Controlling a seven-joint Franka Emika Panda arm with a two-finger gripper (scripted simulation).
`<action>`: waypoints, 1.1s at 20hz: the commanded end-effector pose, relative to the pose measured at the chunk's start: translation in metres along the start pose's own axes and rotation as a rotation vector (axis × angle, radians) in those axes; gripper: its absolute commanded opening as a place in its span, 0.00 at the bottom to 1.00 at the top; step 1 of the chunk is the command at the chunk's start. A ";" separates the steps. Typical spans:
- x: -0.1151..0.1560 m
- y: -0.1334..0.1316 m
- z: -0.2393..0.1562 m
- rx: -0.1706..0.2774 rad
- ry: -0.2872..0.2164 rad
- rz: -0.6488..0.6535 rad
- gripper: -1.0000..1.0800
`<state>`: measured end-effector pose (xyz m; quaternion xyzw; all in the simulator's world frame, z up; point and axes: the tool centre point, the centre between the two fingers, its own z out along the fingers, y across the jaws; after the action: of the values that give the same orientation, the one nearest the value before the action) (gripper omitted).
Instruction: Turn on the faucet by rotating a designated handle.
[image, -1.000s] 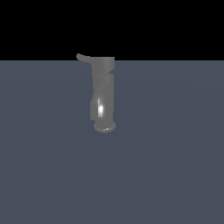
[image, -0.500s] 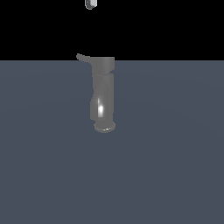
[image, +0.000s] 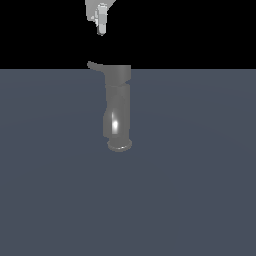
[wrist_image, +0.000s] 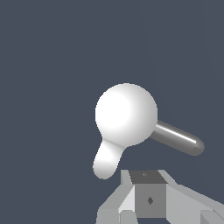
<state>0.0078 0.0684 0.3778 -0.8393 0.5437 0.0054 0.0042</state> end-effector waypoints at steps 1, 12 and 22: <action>0.000 -0.013 0.011 0.000 0.001 0.062 0.00; 0.000 -0.059 0.057 0.001 0.009 0.298 0.00; -0.001 -0.077 0.078 0.002 0.013 0.395 0.00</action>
<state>0.0753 0.1009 0.3012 -0.7199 0.6941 0.0006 -0.0001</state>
